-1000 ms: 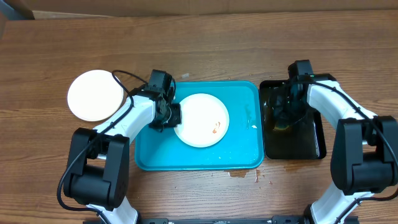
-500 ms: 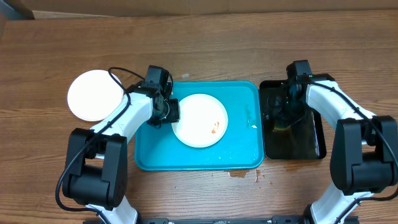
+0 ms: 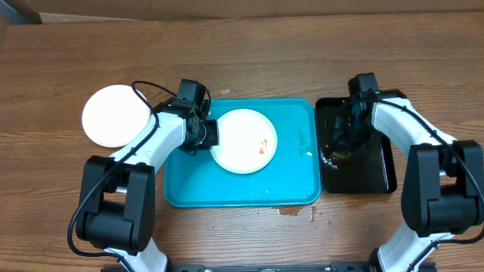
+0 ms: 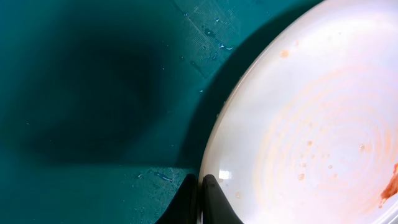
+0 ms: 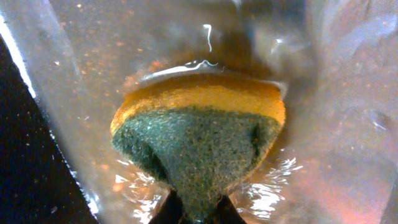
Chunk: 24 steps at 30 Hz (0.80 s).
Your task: Clean dirty plates on tray and stack at the side
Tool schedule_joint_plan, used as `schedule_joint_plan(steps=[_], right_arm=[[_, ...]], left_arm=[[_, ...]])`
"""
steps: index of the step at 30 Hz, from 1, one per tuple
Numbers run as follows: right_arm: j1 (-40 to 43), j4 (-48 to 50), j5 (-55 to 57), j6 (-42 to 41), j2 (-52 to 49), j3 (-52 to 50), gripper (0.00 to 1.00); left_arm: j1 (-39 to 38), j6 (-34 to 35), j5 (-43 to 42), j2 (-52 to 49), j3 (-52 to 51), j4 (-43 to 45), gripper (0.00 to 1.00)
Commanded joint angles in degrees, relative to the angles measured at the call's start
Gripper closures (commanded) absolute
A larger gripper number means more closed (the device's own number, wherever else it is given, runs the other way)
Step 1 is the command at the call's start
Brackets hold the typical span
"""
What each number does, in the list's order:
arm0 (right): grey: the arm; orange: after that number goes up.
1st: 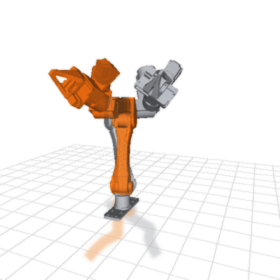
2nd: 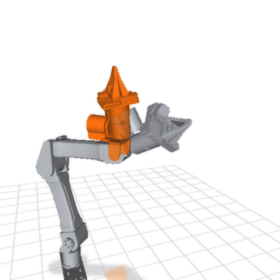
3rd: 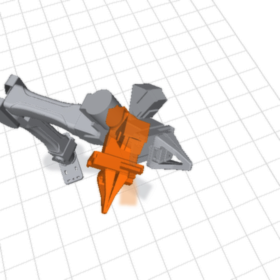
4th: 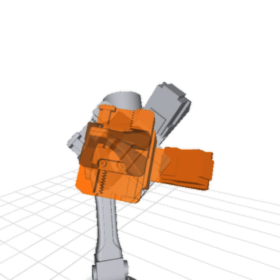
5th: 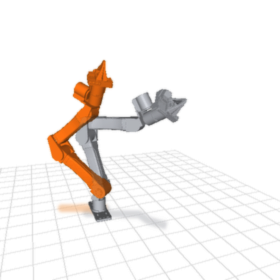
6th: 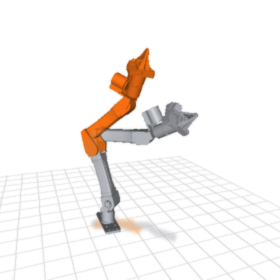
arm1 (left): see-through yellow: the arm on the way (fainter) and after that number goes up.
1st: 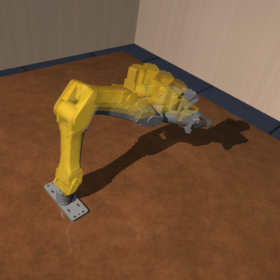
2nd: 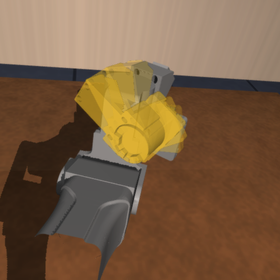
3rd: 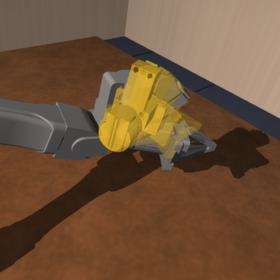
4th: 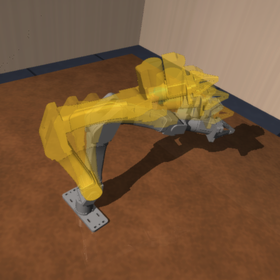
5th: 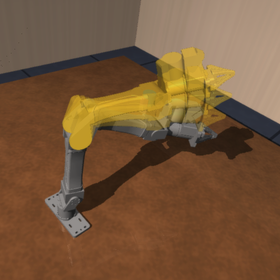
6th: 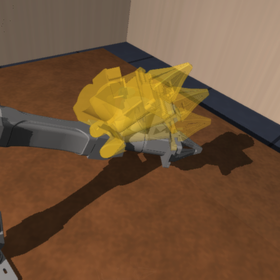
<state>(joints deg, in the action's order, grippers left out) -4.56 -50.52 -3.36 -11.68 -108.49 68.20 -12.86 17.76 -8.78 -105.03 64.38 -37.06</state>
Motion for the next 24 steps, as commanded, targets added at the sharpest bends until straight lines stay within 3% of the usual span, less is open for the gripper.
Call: schedule_joint_plan(steps=[1,4,9,10,19,22,24], right_arm=[[0.02,-0.98,0.81,0.22,1.14,0.63,0.96],[1.03,-10.14,0.79,0.22,1.16,6.88,0.96],[0.68,-19.78,3.61,0.15,1.81,15.87,0.96],[0.31,-21.09,5.31,0.15,2.1,16.76,0.96],[-0.31,-24.55,15.39,-5.33,2.36,17.14,0.96],[0.79,-23.58,10.62,-9.94,2.34,17.14,0.96],[0.9,-21.68,6.38,-6.71,2.34,16.96,0.96]], left_arm=[[0.09,-1.07,1.99,-0.76,0.96,-0.22,0.95],[0.09,-1.05,2.8,-0.76,0.96,-0.2,0.92],[0.09,-1.05,2.8,-0.76,0.96,0.81,0.58],[0.09,-1.05,2.8,-0.76,0.96,1.05,0.56],[0.09,-1.05,2.8,-0.76,0.96,1.31,0.54],[0.09,-1.05,2.8,-0.76,0.96,1.27,0.54],[0.09,-1.05,2.78,-0.76,0.96,1.29,0.54]])
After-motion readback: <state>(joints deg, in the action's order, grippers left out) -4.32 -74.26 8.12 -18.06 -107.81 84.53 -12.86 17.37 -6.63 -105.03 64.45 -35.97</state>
